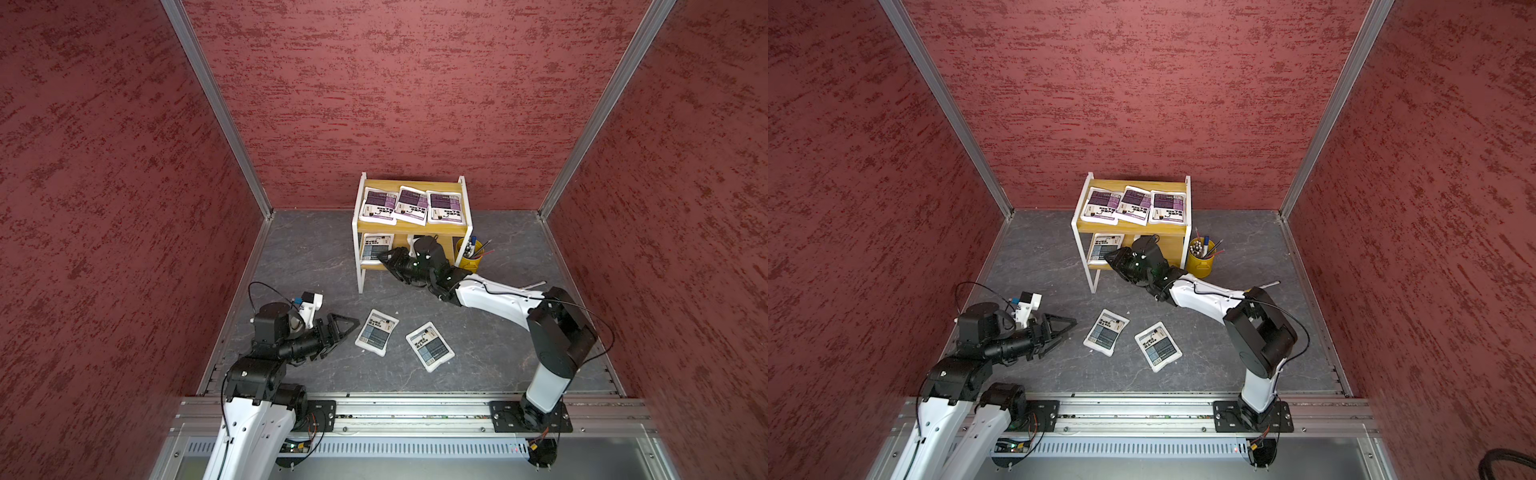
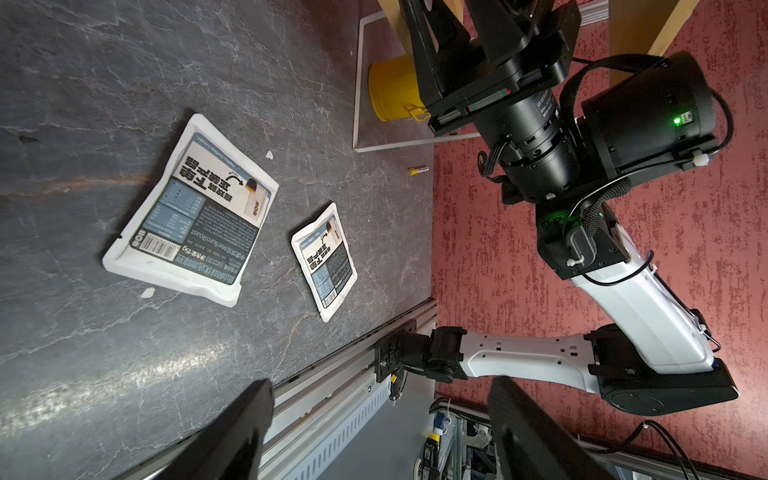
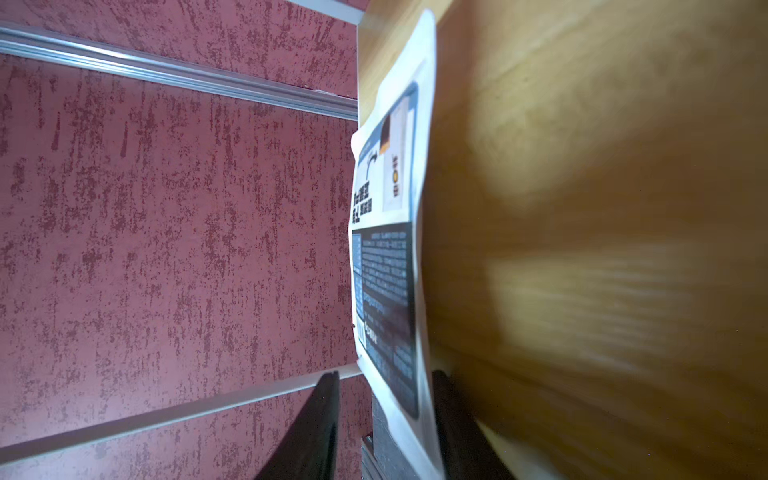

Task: Place the bagged coffee beans on the shelf by color
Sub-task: Place the bagged coffee beans on the shelf.

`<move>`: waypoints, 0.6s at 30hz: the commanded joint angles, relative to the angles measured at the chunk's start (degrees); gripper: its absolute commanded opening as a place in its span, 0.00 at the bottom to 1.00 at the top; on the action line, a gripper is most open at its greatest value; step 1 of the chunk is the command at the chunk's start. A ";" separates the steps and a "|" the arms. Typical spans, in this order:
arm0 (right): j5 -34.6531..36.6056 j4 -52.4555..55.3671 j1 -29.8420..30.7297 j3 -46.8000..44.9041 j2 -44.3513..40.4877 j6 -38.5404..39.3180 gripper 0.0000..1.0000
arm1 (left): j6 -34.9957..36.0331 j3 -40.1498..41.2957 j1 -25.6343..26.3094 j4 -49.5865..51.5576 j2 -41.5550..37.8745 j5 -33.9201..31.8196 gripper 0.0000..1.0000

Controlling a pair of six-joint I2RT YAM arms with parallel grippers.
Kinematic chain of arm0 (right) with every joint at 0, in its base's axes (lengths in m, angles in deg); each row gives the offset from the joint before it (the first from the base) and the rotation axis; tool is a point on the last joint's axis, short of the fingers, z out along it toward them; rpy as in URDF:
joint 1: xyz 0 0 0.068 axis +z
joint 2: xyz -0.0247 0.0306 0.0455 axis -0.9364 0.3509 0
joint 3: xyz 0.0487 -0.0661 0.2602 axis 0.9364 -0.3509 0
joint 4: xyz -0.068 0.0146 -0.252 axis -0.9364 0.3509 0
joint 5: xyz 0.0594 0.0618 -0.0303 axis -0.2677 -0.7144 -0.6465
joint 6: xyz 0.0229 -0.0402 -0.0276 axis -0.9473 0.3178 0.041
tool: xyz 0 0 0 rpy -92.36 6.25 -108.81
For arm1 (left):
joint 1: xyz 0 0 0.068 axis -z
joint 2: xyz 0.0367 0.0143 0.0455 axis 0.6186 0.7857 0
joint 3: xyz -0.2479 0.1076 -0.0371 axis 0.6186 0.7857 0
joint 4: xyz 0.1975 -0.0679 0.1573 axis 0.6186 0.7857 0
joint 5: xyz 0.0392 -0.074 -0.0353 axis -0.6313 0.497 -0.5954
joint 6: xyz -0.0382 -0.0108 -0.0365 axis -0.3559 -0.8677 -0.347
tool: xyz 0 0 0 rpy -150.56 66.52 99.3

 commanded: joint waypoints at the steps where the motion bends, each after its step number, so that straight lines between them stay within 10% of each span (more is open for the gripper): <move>1: -0.51 0.07 -0.12 -0.15 -0.58 -0.19 0.46 | 1.28 -0.20 -0.37 -0.22 -0.12 0.50 0.85; 18: 3.61 5.43 1.20 -5.41 -6.45 -0.81 0.63 | -0.01 0.14 -0.46 -1.44 -0.36 0.28 0.85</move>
